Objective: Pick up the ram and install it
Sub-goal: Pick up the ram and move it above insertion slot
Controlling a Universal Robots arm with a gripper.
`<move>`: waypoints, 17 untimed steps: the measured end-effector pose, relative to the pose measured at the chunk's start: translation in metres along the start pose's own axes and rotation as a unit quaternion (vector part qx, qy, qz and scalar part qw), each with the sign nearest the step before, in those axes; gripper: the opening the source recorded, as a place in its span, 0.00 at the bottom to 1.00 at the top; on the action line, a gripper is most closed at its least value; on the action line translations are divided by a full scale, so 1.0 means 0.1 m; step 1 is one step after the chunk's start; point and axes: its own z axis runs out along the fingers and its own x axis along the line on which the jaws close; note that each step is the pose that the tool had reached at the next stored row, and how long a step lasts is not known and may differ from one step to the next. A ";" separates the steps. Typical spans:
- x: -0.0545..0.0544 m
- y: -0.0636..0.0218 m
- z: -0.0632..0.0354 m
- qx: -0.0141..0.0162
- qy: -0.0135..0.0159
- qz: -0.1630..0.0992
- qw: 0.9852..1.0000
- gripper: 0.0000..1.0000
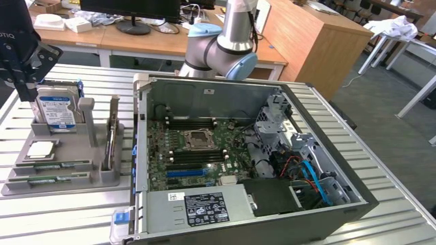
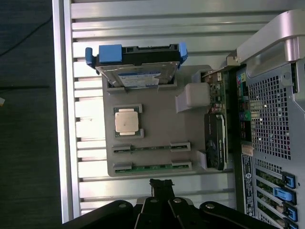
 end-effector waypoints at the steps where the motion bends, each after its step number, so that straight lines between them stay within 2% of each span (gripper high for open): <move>1: 0.00 0.000 0.000 0.000 0.000 0.000 1.000 0.10; 9: 0.00 0.001 0.000 0.000 0.000 -0.005 1.000 0.10; 13: 0.00 0.000 0.000 -0.001 0.001 -0.028 1.000 0.10; 17: 0.00 0.001 0.001 -0.001 0.003 -0.061 0.998 0.10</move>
